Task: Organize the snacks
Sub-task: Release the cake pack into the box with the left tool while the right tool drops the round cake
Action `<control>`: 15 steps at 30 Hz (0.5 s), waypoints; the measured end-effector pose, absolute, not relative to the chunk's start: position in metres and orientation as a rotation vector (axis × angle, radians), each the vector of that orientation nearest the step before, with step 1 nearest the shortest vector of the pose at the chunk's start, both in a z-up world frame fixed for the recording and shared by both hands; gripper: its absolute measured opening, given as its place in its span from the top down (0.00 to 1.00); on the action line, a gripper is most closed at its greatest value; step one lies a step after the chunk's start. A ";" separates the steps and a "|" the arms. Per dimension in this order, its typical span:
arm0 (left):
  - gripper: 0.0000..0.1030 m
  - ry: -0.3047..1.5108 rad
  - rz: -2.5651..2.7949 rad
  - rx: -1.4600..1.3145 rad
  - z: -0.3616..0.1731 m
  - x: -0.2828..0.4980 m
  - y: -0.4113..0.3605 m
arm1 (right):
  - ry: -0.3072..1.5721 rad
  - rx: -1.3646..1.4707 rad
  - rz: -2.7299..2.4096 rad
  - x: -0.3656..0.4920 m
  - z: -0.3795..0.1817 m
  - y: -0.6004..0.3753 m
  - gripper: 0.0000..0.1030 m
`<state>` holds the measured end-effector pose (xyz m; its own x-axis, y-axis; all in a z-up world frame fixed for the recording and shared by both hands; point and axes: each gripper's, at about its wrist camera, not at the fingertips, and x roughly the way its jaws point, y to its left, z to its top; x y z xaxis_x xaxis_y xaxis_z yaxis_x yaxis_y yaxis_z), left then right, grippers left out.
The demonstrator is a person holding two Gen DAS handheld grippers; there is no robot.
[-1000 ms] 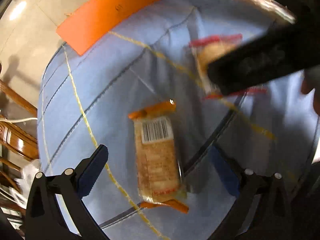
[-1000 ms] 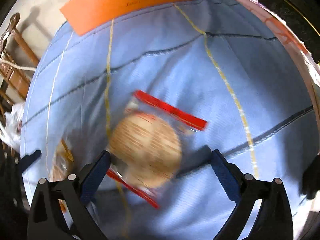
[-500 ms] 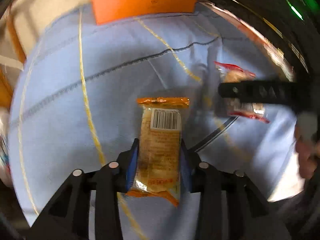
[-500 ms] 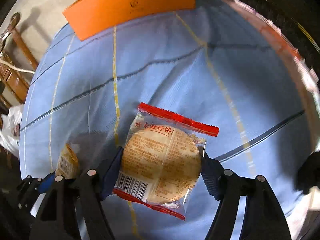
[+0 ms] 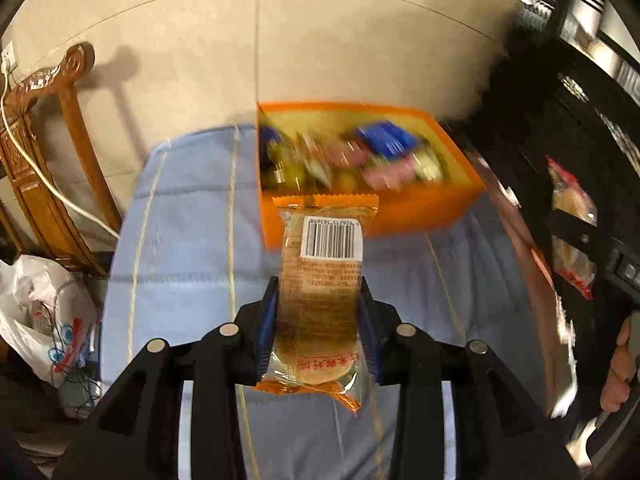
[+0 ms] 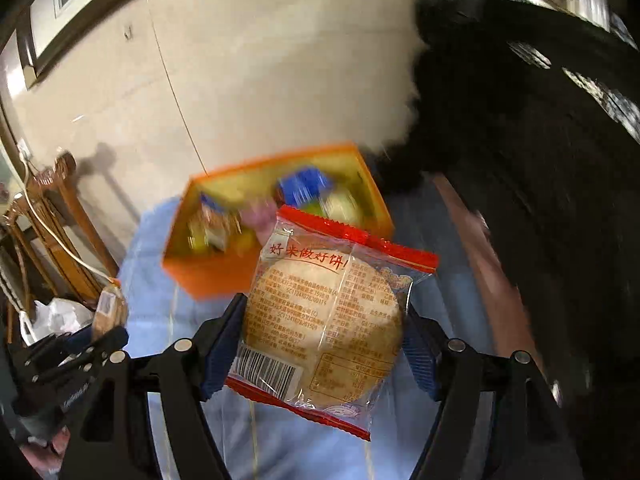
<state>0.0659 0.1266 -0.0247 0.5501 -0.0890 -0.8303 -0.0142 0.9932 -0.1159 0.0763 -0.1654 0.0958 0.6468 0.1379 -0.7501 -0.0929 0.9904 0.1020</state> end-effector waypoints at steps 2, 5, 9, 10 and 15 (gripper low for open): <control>0.66 1.015 -0.038 -0.147 -0.015 0.100 0.134 | 0.877 0.021 0.151 0.121 0.107 -0.167 0.29; 0.66 1.024 -0.024 -0.170 0.001 0.150 0.137 | 0.917 -0.002 0.196 0.170 0.107 -0.161 0.29; 0.66 1.013 0.022 -0.103 0.007 0.197 0.134 | 0.976 -0.009 0.232 0.227 0.097 -0.147 0.29; 0.65 1.014 0.031 -0.090 0.007 0.202 0.133 | 0.994 0.008 0.241 0.238 0.091 -0.145 0.29; 0.04 0.982 0.072 -0.082 0.004 0.239 0.120 | 0.999 -0.059 0.152 0.265 0.071 -0.135 0.04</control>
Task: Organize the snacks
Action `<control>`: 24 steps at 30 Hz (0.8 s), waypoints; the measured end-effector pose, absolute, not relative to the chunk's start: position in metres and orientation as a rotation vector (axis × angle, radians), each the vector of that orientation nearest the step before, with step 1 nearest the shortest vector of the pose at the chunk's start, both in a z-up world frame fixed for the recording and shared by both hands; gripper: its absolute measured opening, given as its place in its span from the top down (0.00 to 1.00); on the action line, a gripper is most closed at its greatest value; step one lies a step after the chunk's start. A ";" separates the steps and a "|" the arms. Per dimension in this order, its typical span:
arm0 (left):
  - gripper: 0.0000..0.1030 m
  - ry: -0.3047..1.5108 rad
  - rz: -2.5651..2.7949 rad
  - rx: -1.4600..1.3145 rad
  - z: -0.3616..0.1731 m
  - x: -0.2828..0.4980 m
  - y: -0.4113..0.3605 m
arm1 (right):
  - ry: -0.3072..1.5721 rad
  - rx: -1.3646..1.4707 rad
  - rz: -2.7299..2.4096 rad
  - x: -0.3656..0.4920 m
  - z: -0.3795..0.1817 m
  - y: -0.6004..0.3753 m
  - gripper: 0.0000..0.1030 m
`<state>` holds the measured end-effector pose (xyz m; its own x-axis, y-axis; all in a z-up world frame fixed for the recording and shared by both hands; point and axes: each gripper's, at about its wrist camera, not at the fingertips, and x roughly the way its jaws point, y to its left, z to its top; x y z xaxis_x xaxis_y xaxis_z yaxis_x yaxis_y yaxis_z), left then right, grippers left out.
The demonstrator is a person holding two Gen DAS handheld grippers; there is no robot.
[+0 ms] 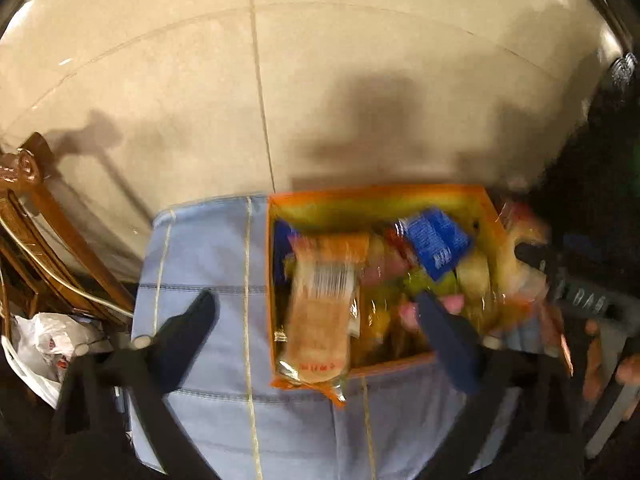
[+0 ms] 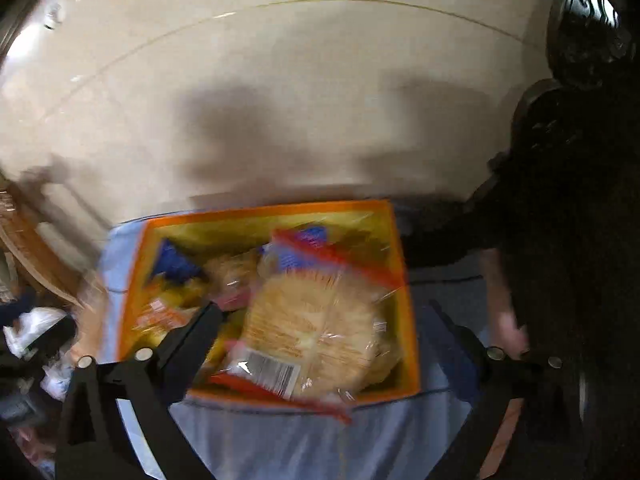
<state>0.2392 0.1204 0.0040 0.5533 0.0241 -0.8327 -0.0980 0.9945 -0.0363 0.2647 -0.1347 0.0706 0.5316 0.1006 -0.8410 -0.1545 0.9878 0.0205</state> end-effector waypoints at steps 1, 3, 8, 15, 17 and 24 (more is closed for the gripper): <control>0.04 0.968 0.062 -0.111 0.004 0.249 0.120 | 1.003 -0.055 0.171 0.266 0.070 -0.135 0.04; 0.04 0.963 0.051 -0.110 -0.001 0.256 0.118 | 1.018 -0.036 0.187 0.268 0.070 -0.138 0.04; 0.04 0.963 0.116 0.014 -0.011 0.257 0.111 | 1.009 -0.096 0.165 0.261 0.076 -0.138 0.04; 0.04 0.929 0.117 -0.026 -0.001 0.250 0.109 | 1.019 -0.112 0.164 0.259 0.080 -0.138 0.04; 0.04 0.923 0.143 -0.024 0.004 0.244 0.108 | 1.046 -0.118 0.163 0.257 0.076 -0.137 0.04; 0.04 1.008 0.116 -0.128 0.003 0.241 0.117 | 1.028 -0.141 0.190 0.246 0.082 -0.131 0.04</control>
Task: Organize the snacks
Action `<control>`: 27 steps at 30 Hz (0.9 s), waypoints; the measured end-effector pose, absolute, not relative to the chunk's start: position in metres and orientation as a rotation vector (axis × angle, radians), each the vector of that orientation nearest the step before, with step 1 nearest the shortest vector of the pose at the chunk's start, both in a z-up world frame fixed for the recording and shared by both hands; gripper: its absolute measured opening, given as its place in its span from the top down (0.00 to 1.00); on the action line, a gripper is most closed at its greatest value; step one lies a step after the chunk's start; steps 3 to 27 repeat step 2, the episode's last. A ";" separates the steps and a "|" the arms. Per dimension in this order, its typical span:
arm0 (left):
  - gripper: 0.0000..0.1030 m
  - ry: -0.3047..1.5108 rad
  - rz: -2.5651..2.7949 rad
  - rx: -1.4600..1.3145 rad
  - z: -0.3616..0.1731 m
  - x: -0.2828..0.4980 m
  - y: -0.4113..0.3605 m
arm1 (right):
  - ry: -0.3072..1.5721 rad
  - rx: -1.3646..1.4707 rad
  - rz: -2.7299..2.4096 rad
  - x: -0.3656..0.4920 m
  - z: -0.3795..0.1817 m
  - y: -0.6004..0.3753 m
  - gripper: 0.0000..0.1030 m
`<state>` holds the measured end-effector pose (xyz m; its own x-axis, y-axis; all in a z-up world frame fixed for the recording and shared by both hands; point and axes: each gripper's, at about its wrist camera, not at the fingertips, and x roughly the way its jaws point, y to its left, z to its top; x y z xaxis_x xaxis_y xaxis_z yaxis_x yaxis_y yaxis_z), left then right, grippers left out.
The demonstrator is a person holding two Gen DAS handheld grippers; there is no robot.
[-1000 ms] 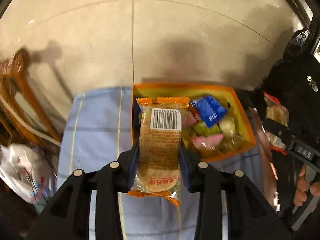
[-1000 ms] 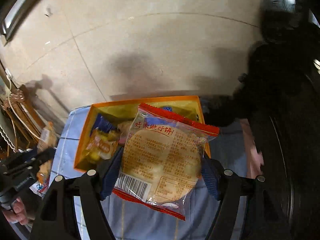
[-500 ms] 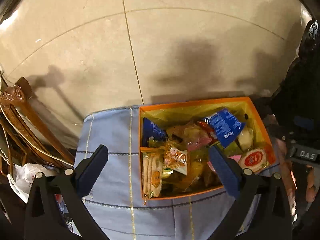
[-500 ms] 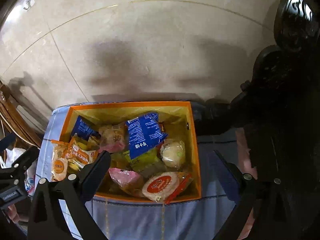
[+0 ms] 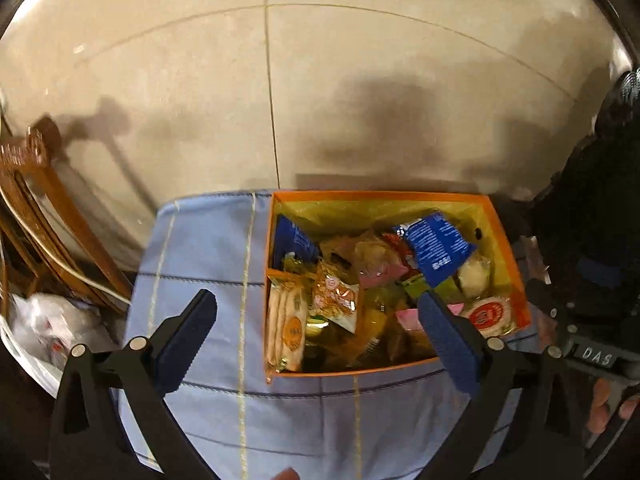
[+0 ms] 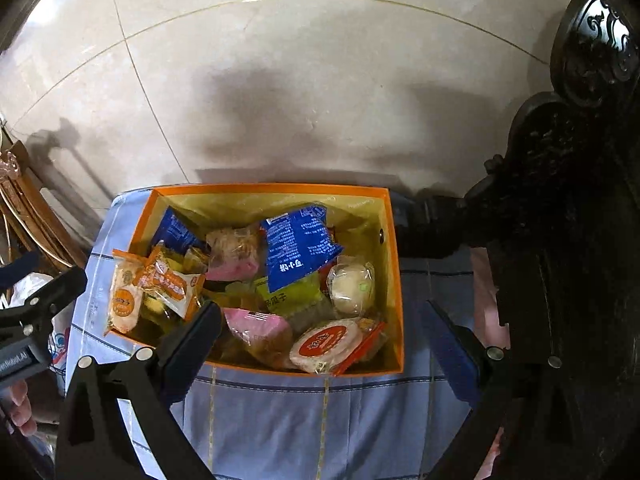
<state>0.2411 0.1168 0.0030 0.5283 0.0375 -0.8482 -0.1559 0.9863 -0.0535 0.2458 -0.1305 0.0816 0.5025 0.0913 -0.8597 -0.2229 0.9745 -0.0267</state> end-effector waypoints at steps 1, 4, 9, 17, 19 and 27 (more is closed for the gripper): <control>0.04 1.015 0.120 -0.133 0.003 0.241 0.119 | 1.011 -0.146 0.186 0.245 0.085 -0.130 0.04; 0.04 1.014 0.131 -0.123 0.004 0.241 0.119 | 0.998 -0.154 0.179 0.244 0.087 -0.130 0.04; 0.04 1.014 0.131 -0.123 0.004 0.241 0.119 | 0.998 -0.154 0.179 0.244 0.087 -0.130 0.04; 0.04 1.014 0.131 -0.123 0.004 0.241 0.119 | 0.998 -0.154 0.179 0.244 0.087 -0.130 0.04; 0.04 1.014 0.131 -0.123 0.004 0.241 0.119 | 0.998 -0.154 0.179 0.244 0.087 -0.130 0.04; 0.04 1.014 0.131 -0.123 0.004 0.241 0.119 | 0.998 -0.154 0.179 0.244 0.087 -0.130 0.04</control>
